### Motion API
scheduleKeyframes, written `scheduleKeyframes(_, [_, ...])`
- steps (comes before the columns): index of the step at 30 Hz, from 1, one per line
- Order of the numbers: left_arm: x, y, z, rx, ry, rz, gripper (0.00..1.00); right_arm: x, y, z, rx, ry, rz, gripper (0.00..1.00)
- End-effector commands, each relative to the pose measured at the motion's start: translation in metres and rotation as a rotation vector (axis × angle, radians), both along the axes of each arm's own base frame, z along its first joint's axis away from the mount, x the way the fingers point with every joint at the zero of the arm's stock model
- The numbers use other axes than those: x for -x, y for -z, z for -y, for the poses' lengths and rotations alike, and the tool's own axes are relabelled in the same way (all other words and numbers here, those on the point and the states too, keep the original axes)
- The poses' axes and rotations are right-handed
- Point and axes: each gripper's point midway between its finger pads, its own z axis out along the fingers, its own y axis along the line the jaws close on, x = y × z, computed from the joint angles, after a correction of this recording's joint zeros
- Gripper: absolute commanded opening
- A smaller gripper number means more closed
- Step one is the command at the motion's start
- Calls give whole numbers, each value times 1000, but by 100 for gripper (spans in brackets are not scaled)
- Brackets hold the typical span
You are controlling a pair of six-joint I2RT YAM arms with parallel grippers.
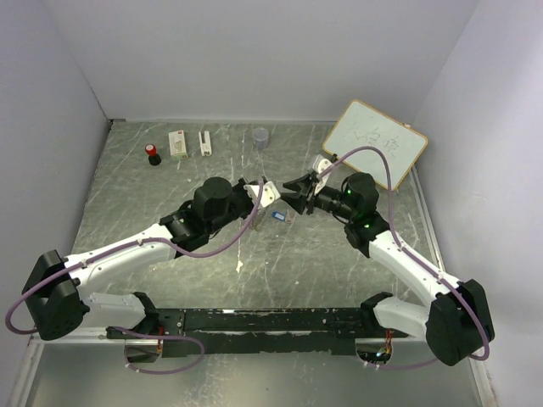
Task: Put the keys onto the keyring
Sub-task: Pick up the key from the center of the board.
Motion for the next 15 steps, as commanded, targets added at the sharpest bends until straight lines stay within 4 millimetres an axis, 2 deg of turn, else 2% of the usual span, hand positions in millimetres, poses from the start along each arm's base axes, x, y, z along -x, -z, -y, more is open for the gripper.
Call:
scheduleKeyframes(1, [-10,-36,-6,112,-95,39,7,-14,-13,15,-72,152,-10,36])
scheduleKeyframes(7, [-11,-32,-15,122,-148,18,7,-17,5,27,-77,251,-105,36])
scheduleKeyframes(15, [-9,-29,-18,124,-162,-12,7,-11,49,32,-31,278,-234,36])
